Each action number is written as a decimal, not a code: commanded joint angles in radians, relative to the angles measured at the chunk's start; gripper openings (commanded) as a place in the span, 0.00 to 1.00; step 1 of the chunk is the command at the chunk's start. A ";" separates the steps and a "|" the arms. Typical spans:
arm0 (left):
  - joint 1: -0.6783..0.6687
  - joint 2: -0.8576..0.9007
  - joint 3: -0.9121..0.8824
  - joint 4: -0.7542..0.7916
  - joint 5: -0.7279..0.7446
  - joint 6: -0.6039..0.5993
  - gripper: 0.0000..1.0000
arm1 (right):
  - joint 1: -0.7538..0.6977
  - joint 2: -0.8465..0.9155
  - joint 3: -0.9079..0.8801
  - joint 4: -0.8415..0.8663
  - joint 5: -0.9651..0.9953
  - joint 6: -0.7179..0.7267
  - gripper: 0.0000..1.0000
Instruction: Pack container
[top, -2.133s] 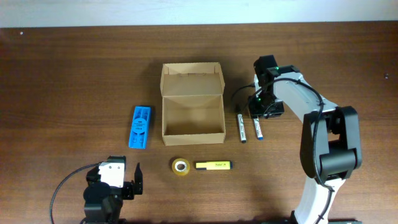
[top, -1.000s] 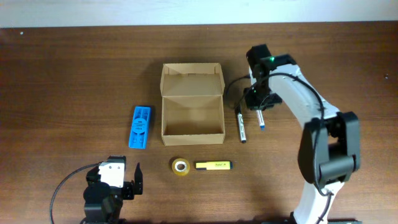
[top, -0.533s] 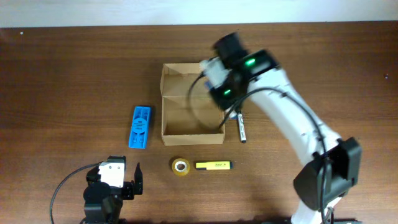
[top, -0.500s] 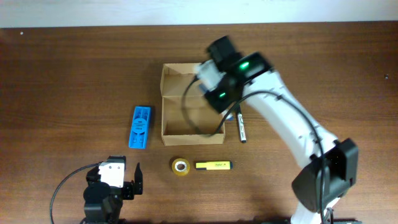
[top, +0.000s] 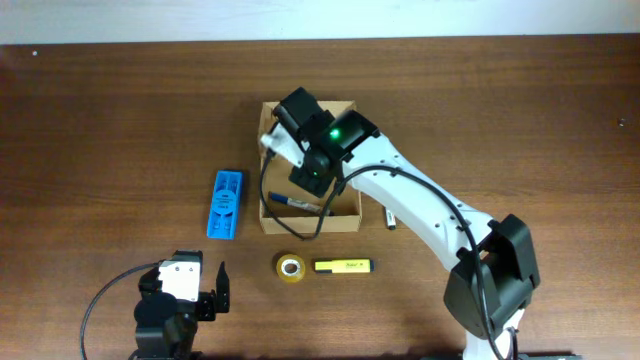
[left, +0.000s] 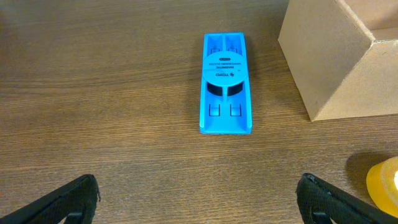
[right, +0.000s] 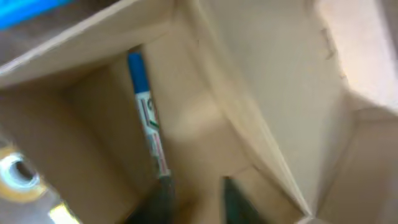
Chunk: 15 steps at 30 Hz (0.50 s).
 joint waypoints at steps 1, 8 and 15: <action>0.006 -0.006 -0.006 0.000 -0.011 0.016 1.00 | -0.031 -0.080 0.049 0.002 0.063 0.210 0.78; 0.006 -0.006 -0.006 0.000 -0.011 0.016 1.00 | -0.116 -0.219 0.050 -0.142 0.077 0.481 0.90; 0.006 -0.006 -0.006 0.000 -0.011 0.017 1.00 | -0.256 -0.374 -0.187 -0.191 0.103 0.609 0.91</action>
